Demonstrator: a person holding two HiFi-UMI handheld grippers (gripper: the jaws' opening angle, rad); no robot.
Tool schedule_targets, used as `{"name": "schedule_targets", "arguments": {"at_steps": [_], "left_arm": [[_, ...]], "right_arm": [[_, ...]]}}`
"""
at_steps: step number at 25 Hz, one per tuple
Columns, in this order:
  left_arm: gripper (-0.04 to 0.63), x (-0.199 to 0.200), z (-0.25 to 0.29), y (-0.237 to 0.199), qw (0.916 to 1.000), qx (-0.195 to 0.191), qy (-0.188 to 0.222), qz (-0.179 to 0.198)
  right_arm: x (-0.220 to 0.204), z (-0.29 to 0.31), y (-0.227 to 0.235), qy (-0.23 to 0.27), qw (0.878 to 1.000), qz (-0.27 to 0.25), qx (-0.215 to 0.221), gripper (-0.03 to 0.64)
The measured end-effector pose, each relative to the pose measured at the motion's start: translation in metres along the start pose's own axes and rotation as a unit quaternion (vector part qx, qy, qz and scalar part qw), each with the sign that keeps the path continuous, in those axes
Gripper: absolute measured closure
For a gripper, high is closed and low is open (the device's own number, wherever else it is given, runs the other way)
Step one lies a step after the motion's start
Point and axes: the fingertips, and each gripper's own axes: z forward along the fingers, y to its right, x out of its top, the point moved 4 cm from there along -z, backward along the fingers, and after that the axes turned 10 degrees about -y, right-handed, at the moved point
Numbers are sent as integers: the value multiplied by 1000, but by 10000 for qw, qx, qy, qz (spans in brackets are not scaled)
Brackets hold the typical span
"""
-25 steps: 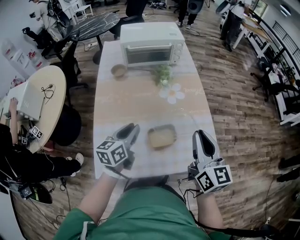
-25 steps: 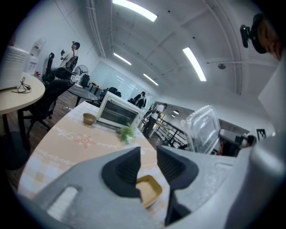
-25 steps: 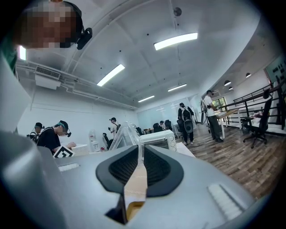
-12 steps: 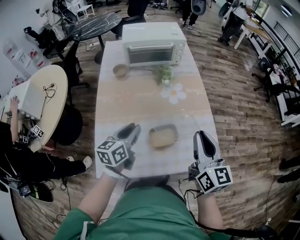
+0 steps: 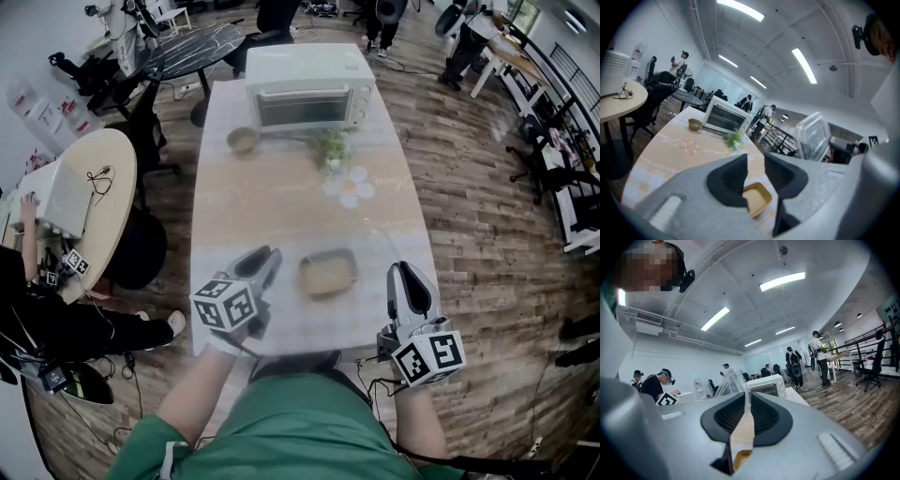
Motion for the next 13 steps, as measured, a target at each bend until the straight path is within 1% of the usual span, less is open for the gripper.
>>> {"name": "schedule_targets", "arguments": {"at_steps": [13], "left_arm": [[485, -1, 8, -13, 9999, -41, -89, -27]], "right_arm": [[-5, 12, -1, -34, 10000, 18, -52, 575]]}}
